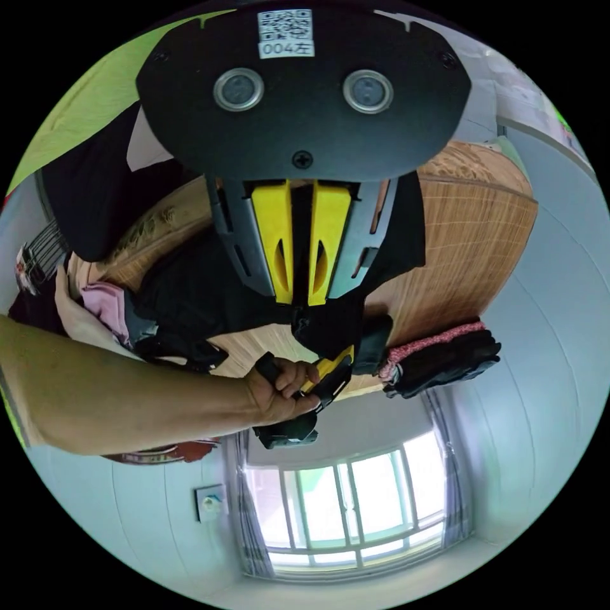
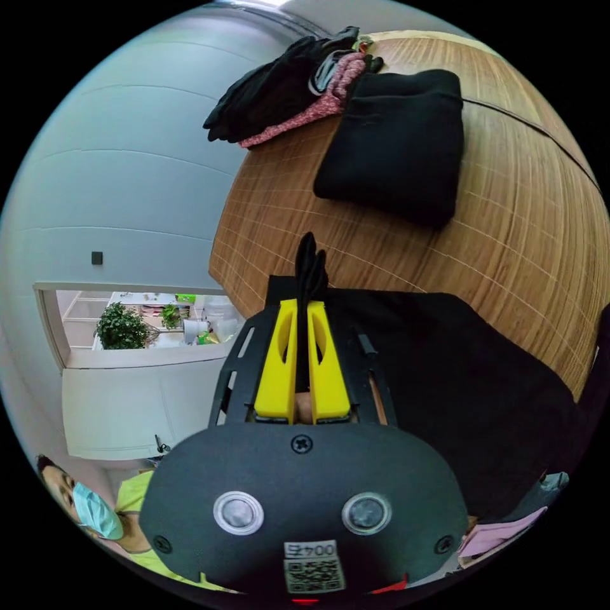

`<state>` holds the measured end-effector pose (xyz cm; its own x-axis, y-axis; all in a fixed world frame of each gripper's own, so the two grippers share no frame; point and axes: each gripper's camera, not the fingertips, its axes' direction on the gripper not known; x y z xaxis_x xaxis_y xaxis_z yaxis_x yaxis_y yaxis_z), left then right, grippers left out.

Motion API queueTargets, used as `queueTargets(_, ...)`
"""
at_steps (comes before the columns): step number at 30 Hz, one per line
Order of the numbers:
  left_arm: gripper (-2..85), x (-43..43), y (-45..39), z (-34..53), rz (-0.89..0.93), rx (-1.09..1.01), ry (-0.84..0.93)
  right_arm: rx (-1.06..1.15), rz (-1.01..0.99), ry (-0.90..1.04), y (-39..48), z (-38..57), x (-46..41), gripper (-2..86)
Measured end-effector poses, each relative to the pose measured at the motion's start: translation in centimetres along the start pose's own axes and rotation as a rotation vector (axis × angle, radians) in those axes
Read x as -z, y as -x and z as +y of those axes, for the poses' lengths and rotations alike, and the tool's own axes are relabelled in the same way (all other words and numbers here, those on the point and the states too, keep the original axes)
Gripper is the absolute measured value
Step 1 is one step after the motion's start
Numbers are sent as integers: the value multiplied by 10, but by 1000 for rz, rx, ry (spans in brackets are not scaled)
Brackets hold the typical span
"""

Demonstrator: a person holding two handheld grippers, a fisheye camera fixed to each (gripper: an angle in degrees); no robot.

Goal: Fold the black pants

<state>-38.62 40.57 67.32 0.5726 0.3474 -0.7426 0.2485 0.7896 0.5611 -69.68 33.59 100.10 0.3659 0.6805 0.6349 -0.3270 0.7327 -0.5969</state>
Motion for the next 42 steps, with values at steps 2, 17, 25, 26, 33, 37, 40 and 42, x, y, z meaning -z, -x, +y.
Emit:
queueTargets(2, 16, -13, -17, -5, -1, -31, 25, -24, -13, -9, -26, 10, 1, 29)
queueTargets(17, 29, -88, -120, -58, 27, -194, 133, -104, -28, -63, -103, 65, 12, 32)
queueTargets(25, 106, -115, -160, -72, 228, -283, 174, -294, -42, -148, -146, 108, 5, 56)
queueTargets(26, 113, -114, -161, -73, 249, -286, 172, -327, -33, -208, -151, 120, 14, 56)
queueTargets(33, 101, -96, -89, -65, 82, -144, 111, -108, 228, -549, -83, 240, 47, -1)
queueTargets(37, 82, -125, 23, -43, -12, 185, 231, 135, 438, -458, -19, 314, -29, -5)
queueTargets(40, 75, -151, 60, -23, -63, 248, 355, 173, 539, -344, -5, 346, -83, 0)
queueTargets(42, 71, -162, 67, -8, -38, 233, 370, 182, 590, -339, -3, 368, -107, 2)
